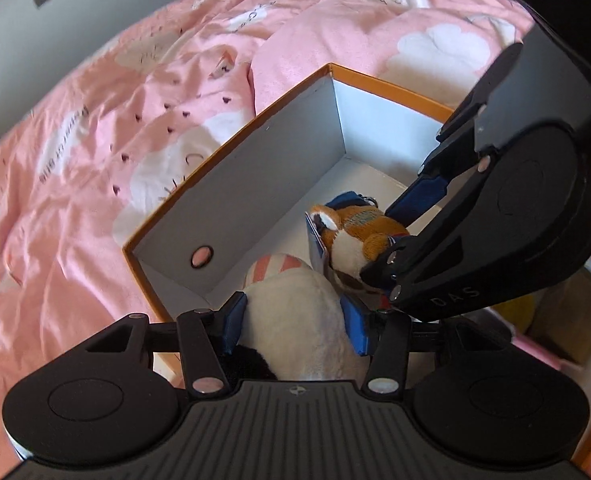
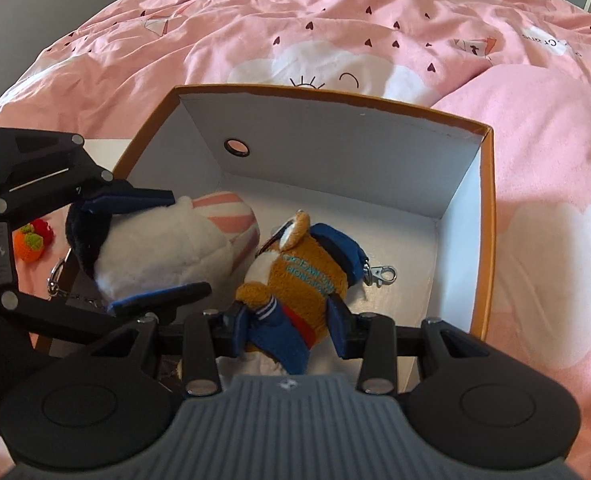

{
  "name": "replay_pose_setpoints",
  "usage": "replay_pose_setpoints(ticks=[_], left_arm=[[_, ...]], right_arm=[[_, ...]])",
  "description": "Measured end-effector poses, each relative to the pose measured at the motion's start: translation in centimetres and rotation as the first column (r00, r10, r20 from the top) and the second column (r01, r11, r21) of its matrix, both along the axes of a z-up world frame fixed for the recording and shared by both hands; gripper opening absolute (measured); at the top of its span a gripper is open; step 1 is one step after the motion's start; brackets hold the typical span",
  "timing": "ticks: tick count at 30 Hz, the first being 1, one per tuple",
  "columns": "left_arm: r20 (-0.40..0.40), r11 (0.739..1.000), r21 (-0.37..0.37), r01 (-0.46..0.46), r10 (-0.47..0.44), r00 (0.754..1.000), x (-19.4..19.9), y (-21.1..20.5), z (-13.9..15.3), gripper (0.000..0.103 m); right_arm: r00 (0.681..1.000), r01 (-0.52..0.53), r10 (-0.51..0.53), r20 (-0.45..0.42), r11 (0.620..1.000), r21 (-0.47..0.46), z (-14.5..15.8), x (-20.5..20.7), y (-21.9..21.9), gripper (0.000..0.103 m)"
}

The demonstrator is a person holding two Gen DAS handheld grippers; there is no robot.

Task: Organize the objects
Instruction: 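Lower both plush toys into the orange box and open both tools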

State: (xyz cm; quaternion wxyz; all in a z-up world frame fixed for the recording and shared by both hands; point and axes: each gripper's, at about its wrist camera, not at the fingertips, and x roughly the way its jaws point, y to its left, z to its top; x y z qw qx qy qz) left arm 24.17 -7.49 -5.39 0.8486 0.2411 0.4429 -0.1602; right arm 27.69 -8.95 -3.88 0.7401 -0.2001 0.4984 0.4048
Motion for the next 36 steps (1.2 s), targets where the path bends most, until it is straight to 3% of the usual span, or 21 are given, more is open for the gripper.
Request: replay_pose_setpoints(ticks=[3,5,7,15,24,29,36], left_arm=[[0.047,0.996,0.084,0.036,-0.04,0.998,-0.5,-1.1,-1.1,0.058],[0.007,0.998,0.052,0.035,-0.036,0.999,-0.1,-1.1,-1.5,0.058],[-0.088,1.0,-0.025,0.011,-0.013,0.996,0.6,-0.4,-1.9,0.059],[-0.191,0.992,-0.125,-0.005,-0.019,0.981,1.1,2.2,-0.5,0.059],[-0.179,0.984,-0.178,-0.006,-0.026,0.984,-0.1,3.2,0.6,0.058],[-0.176,0.974,-0.219,-0.062,0.023,0.984,-0.1,3.9,0.6,0.037],[-0.09,0.965,-0.216,-0.151,0.134,0.987,-1.5,3.0,0.1,0.034]], right_arm=[[1.0,0.005,-0.005,-0.009,1.0,-0.02,-0.6,0.2,0.0,0.043],[1.0,0.006,-0.006,-0.008,1.0,-0.017,-0.6,0.1,0.0,0.044],[1.0,0.011,-0.011,-0.013,1.0,-0.008,-0.6,0.1,0.0,0.044],[0.998,-0.057,0.057,-0.016,0.998,0.007,-0.9,-0.1,0.2,0.049],[0.994,-0.104,0.104,-0.015,0.995,-0.006,-0.6,-0.7,0.1,0.053],[0.995,-0.095,0.094,-0.031,0.996,-0.003,-0.6,-0.8,0.1,0.039],[0.993,-0.109,0.112,0.038,0.992,-0.07,-1.4,-2.0,1.2,0.038]])
